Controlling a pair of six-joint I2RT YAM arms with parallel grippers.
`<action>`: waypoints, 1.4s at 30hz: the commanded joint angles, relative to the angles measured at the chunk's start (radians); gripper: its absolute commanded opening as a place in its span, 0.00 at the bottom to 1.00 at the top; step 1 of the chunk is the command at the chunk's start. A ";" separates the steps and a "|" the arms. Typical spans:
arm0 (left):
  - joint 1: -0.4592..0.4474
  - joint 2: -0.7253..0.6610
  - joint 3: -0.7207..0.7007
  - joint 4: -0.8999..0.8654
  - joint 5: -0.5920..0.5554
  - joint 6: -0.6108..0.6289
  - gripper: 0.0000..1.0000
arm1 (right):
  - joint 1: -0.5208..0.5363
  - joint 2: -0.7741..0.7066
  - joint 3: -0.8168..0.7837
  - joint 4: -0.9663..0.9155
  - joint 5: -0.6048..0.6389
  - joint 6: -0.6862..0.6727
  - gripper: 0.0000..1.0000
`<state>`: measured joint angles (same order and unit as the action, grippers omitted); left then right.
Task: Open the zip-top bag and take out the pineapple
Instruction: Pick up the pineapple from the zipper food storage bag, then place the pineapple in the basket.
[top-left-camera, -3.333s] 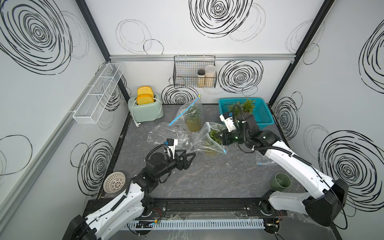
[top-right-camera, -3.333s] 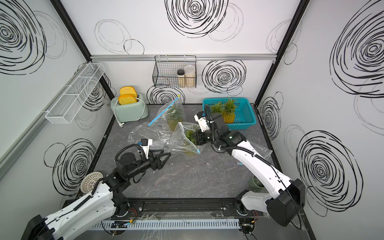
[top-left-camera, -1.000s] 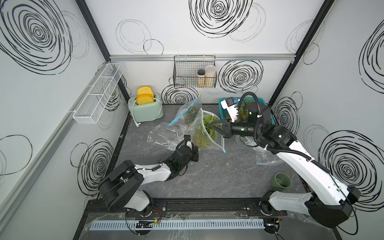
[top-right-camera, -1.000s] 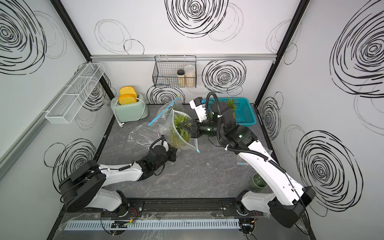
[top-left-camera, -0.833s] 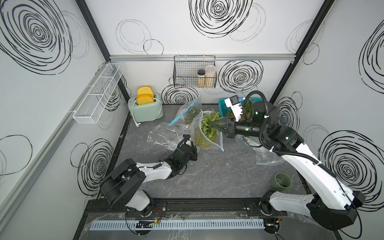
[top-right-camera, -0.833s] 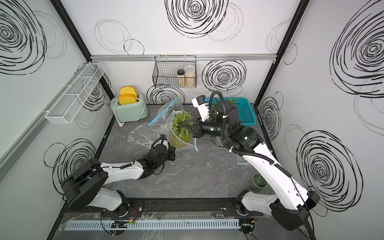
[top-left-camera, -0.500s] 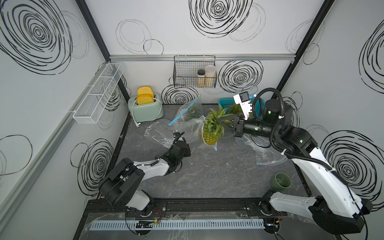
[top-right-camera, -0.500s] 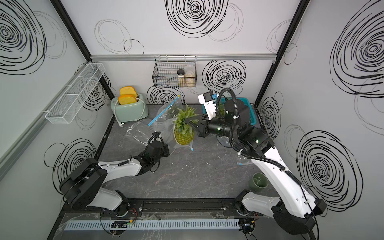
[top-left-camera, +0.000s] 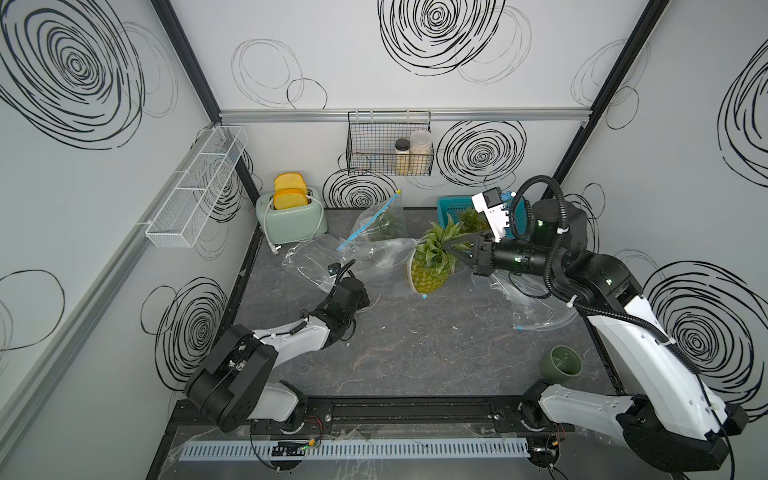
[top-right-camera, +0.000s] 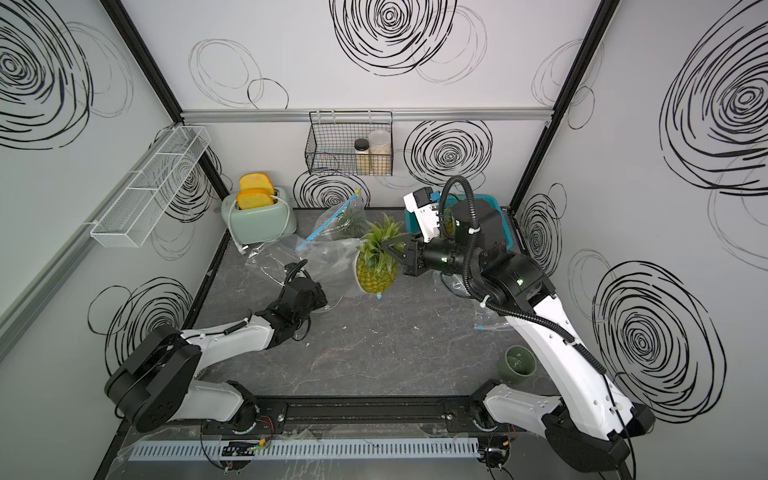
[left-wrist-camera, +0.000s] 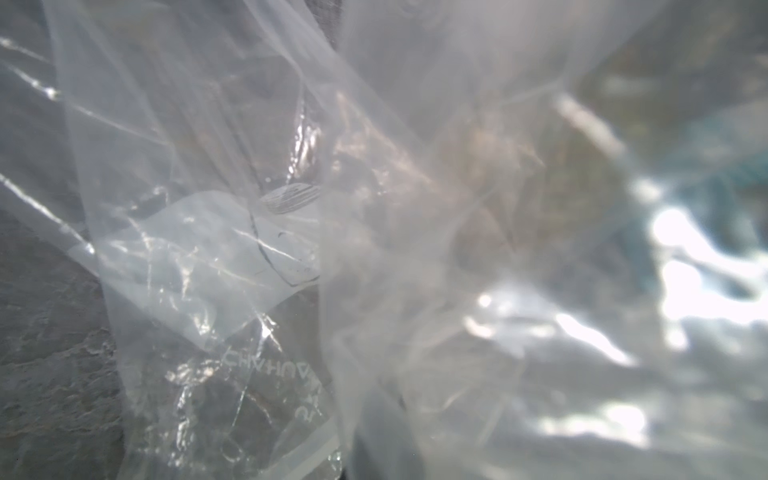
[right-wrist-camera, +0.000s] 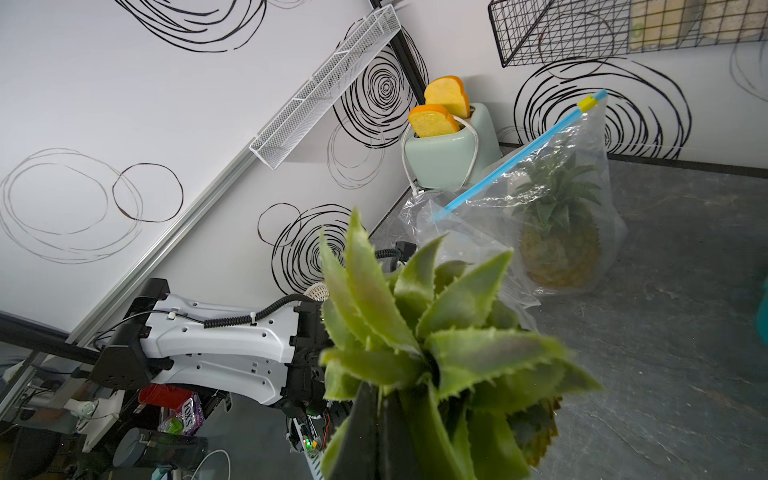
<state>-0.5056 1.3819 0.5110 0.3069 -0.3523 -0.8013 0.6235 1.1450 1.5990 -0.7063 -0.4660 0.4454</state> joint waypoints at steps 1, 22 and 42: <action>0.021 -0.049 -0.036 -0.018 -0.043 -0.097 0.00 | -0.014 -0.066 0.032 0.048 -0.006 -0.027 0.00; 0.056 -0.330 -0.049 -0.068 -0.048 -0.139 0.00 | -0.188 -0.131 -0.283 0.065 -0.072 -0.081 0.00; 0.030 -0.509 -0.004 -0.487 -0.153 -0.151 0.00 | -0.285 -0.138 -0.382 0.119 -0.053 -0.120 0.00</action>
<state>-0.4526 0.8902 0.5053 -0.1066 -0.4625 -0.9070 0.3458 1.0328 1.2034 -0.6971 -0.4980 0.3458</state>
